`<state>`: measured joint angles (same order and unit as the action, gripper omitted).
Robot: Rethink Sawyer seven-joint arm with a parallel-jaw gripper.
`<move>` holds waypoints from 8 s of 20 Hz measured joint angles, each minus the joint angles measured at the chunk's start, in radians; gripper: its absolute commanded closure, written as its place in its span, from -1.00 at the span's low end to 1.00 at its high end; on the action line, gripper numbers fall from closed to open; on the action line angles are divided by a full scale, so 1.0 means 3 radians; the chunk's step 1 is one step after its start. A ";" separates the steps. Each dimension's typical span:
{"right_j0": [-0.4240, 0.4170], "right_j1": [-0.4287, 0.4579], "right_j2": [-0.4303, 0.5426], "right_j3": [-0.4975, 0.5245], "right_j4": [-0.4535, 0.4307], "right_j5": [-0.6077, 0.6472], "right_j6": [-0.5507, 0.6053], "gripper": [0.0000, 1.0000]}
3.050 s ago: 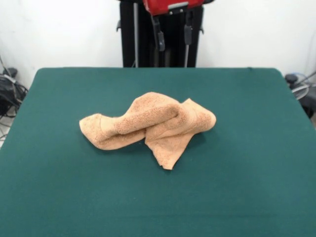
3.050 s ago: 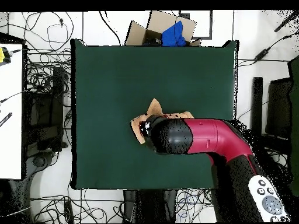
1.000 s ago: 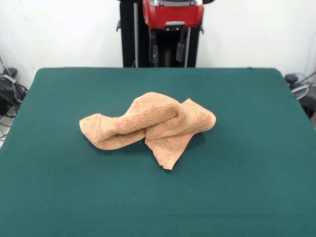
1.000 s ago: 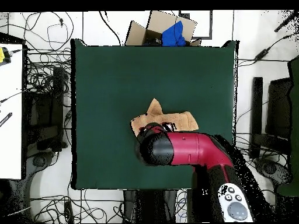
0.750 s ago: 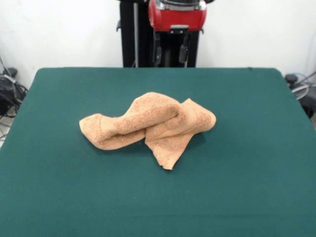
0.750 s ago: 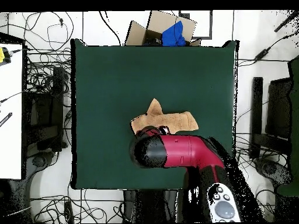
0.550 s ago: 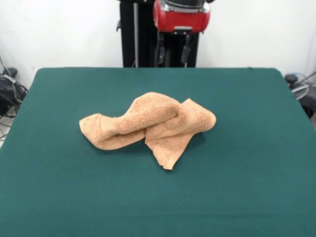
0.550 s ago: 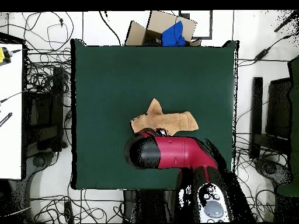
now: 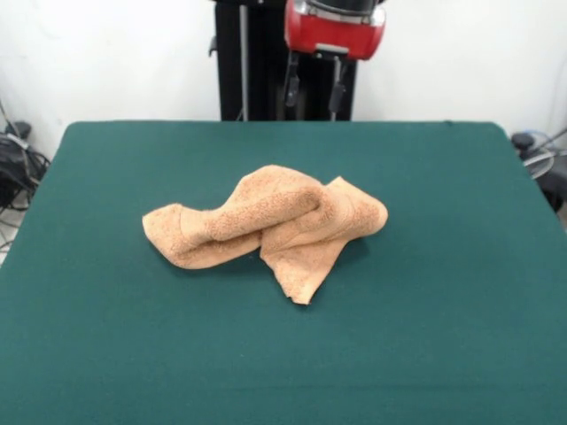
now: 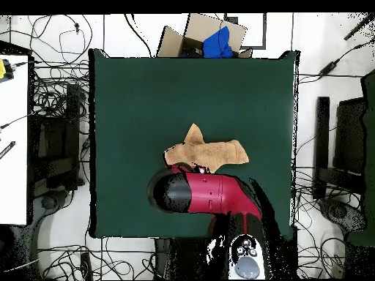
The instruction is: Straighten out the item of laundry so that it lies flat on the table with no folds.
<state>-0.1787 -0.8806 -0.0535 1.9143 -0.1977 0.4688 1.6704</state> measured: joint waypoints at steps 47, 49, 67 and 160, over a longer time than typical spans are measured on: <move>0.0775 -0.0285 -0.0491 -0.0011 0.0792 -0.0022 0.0192 -1.00; 0.0775 -0.0249 -0.0537 -0.0011 0.0792 -0.0072 0.0192 -1.00; 0.0785 0.0068 -0.0674 0.0138 0.0808 -0.0650 0.0192 -1.00; 0.1680 0.0859 -0.1342 0.0184 0.2173 -0.1603 0.0196 -1.00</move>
<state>0.3253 -0.6229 -0.4561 1.9695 0.4542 -0.0121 1.7291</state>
